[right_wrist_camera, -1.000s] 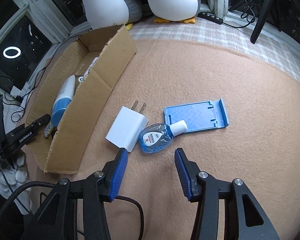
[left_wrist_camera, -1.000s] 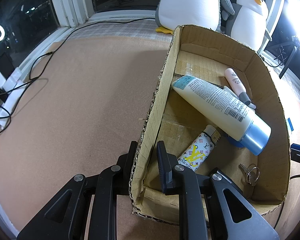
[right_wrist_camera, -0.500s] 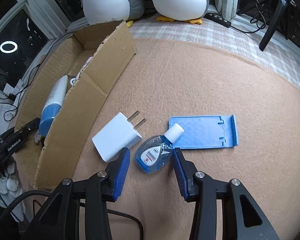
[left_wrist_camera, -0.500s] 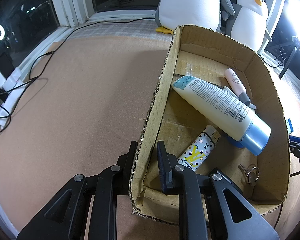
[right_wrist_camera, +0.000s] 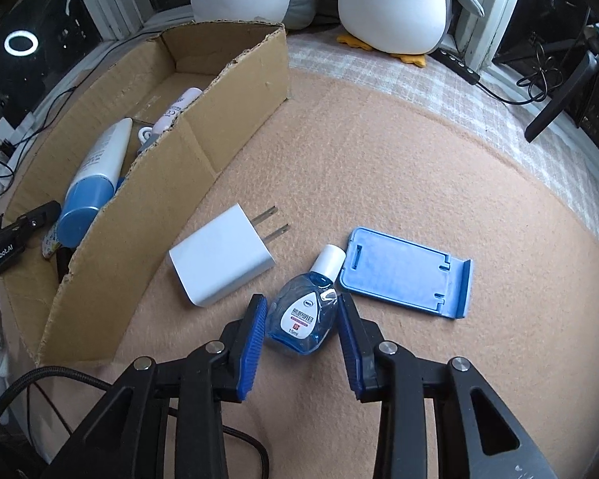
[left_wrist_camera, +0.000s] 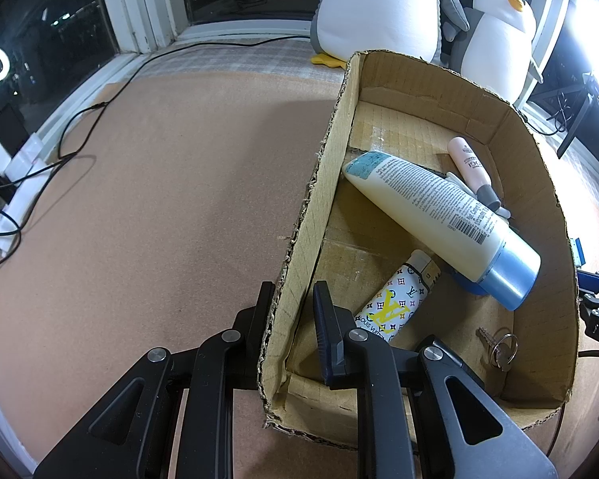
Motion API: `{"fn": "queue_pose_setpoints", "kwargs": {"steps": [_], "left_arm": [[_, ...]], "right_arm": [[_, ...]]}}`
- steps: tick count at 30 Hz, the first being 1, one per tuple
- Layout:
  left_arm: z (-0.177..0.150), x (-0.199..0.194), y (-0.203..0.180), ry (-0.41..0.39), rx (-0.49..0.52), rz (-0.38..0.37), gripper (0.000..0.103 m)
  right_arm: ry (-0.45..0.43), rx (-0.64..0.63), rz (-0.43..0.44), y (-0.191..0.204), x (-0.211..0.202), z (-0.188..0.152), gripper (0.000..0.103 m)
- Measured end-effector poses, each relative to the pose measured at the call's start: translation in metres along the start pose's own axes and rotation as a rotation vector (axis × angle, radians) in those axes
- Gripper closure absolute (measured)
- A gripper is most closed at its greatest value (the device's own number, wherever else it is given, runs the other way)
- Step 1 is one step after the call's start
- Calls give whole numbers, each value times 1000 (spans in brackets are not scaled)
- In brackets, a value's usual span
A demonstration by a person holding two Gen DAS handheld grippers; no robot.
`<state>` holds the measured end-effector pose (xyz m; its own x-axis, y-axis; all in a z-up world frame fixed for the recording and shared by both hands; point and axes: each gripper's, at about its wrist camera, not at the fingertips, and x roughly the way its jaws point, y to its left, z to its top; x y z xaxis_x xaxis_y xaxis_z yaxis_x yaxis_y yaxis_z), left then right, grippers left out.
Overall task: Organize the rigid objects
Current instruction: 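Grasp the blue eye-drop bottle with the right gripper, then carry the eye-drop bottle into the box and open the right gripper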
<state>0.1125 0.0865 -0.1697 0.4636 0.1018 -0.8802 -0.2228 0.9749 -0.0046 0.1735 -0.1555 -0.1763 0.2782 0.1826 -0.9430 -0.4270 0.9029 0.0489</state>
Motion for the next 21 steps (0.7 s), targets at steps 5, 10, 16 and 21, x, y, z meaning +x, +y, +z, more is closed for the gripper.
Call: {"fn": "queue_pose_setpoints", "kwargs": {"steps": [5,10,16,21], "left_arm": [[0,0,0,0,0,0,86],[0,0,0,0,0,0,86],[0,0,0,0,0,0,86],[0,0,0,0,-1,0,86]], "right_arm": [[-1,-3,-5,-1,-4,-6,71],[-13,3,-2,-1,-6,-10,71],[-43,22,9,-2,-17,-12,71],[-81,29,11,-1,-31,-8,71]]}}
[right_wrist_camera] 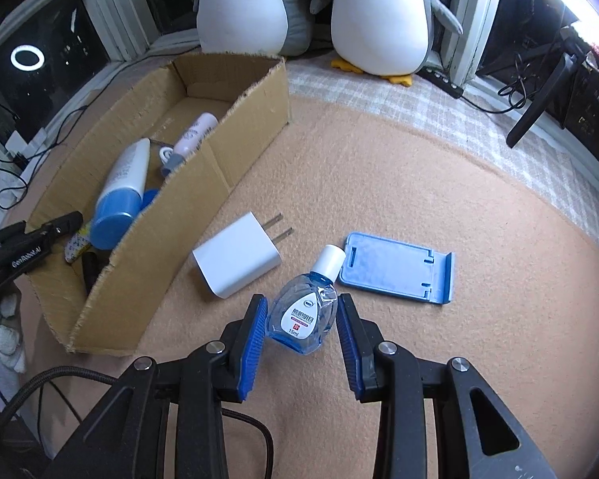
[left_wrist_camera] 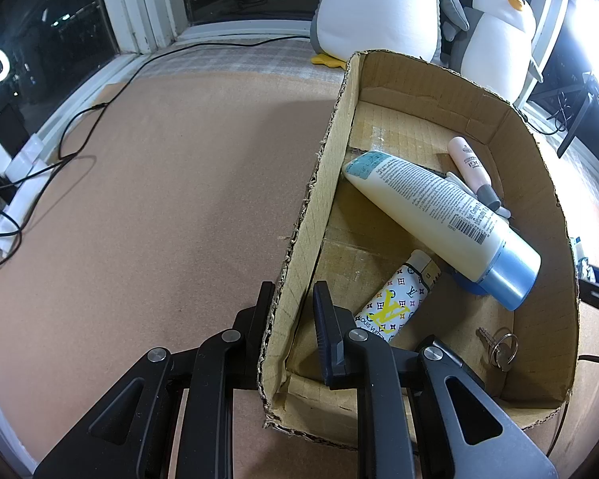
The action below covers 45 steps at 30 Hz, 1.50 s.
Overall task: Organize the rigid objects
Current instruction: 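Carry the eye-drop bottle into the box and open the right gripper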
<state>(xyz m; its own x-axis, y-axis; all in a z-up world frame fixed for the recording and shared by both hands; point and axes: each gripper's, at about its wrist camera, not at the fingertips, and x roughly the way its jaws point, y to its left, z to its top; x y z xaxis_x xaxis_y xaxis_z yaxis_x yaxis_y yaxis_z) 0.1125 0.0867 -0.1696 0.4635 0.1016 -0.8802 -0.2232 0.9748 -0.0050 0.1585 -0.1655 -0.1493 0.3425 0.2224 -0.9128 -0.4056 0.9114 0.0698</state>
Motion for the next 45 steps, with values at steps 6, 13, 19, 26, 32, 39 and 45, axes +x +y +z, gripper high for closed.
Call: {"fn": "queue_pose_setpoints", "kwargs": {"steps": [6,13,19,26,32,39,45], "left_arm": [[0,0,0,0,0,0,86],[0,0,0,0,0,1,86],[0,0,0,0,-1,0,86],[0,0,0,0,0,-1,86],[-1,0,1,-1,-1,-1,86],[-1,0,1,-1,-2,-2,86],[-2,1,2,-2,-5,-3,86]], "right_arm": [[-42,-15,10,10,-14,8,71],[-105,-27,53,29,-33,20,71],[-149,-77,113,61,-46,26,71],[-162,-131,167,94,-49,27,71],[-187,-178,177,119,-45,29,71],[-205,-196,168,133,-35,38,71],[-213,-181,108,126,-21,53,71]]}}
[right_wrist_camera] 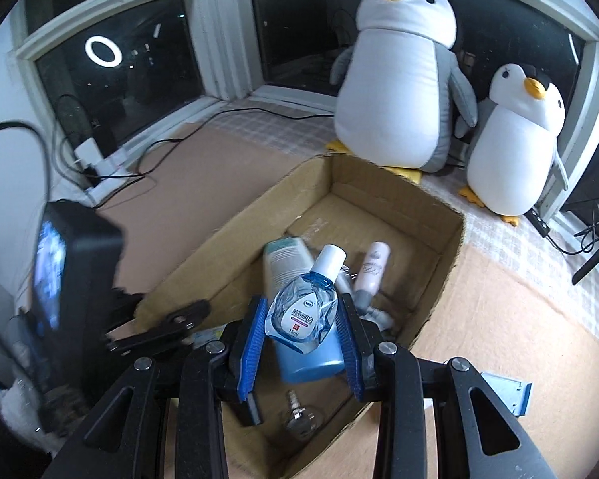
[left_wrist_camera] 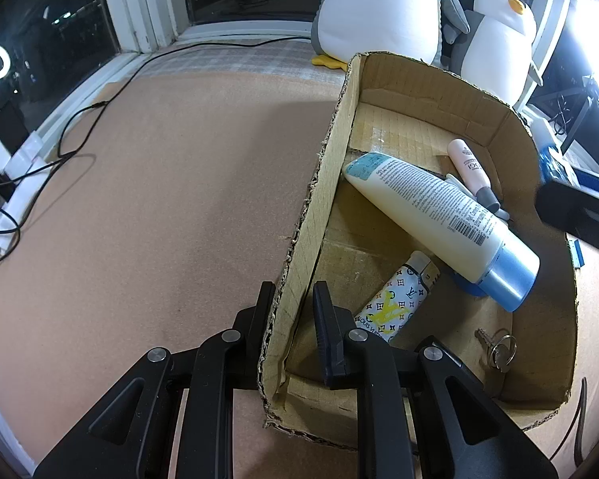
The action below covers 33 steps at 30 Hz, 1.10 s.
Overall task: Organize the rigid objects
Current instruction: 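Carry the eye-drop bottle into the box and open the right gripper, then move the open right gripper to the white charger plug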
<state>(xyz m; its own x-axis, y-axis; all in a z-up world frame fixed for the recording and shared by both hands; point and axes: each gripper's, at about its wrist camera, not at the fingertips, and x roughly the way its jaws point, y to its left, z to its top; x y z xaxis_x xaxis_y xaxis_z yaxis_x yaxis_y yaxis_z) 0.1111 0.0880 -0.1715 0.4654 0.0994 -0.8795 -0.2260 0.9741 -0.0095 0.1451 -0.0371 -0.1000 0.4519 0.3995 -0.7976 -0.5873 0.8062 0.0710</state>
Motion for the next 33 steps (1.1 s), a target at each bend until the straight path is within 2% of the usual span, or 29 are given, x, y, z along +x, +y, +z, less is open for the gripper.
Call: {"fn": "queue_pose_setpoints", "kwargs": {"steps": [13,15,17,19,33], "left_arm": [[0,0,0,0,0,-1,86],[0,0,0,0,0,-1,86],[0,0,1,0,0,-1,86],[0,0,0,0,0,-1,86],[0,0,0,0,0,-1,86]], "right_arm": [[23,41,-43,-23,29,10,71],[28,46,-37,-25,30,10,65],[30,54,-33,-27,30,10,46],[17,55,-40,-28,28,9,40],[21,85,-48,-39,18,5,38]]}}
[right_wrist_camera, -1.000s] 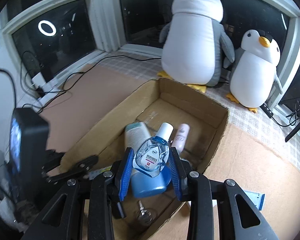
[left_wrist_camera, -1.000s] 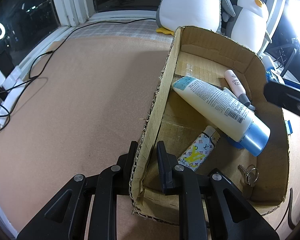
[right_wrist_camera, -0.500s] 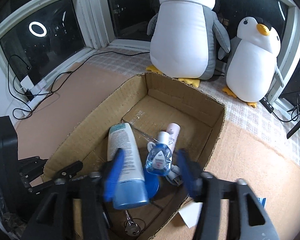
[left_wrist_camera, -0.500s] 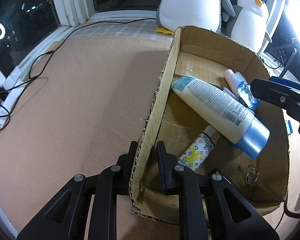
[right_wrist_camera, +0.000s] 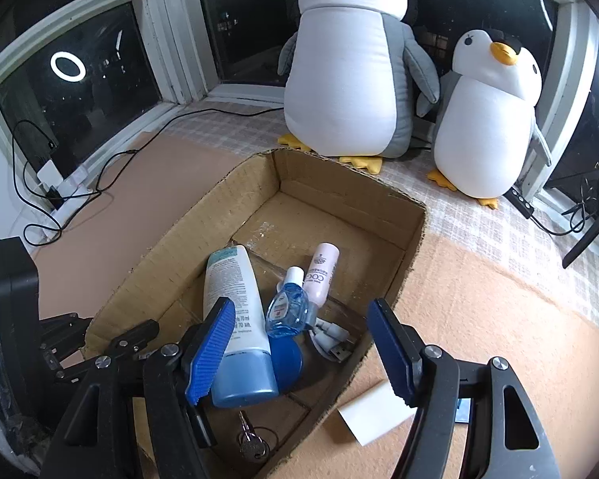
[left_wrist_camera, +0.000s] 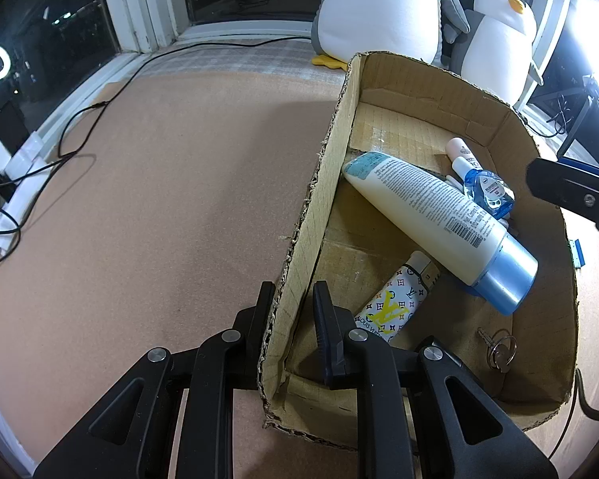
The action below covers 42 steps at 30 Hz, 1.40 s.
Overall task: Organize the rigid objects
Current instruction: 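Move the open right gripper to the white charger plug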
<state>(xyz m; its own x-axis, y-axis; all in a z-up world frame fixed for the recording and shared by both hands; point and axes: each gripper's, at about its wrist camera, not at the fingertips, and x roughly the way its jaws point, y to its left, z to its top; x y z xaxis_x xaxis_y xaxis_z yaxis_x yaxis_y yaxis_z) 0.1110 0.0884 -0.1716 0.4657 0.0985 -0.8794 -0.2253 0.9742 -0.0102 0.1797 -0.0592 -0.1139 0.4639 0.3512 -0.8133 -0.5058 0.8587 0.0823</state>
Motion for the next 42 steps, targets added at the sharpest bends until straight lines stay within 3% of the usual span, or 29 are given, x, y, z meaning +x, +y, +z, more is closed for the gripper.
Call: {"fn": "queue_pose_setpoints", "kwargs": {"steps": [15,26,36,42], "left_arm": [[0,0,0,0,-1,0,86],[0,0,0,-1,-1,0,86],[0,0,0,0,-1,-1,86],[0,0,0,0,-1,-1,86]], "right_arm": [[-32,76,5,-39,-37,-21,38],[32,107,25,-67,-40,-51,38],[121,58,14,-57,-17,-78,38],[157,53,25,-52,-1,-79,59]]}}
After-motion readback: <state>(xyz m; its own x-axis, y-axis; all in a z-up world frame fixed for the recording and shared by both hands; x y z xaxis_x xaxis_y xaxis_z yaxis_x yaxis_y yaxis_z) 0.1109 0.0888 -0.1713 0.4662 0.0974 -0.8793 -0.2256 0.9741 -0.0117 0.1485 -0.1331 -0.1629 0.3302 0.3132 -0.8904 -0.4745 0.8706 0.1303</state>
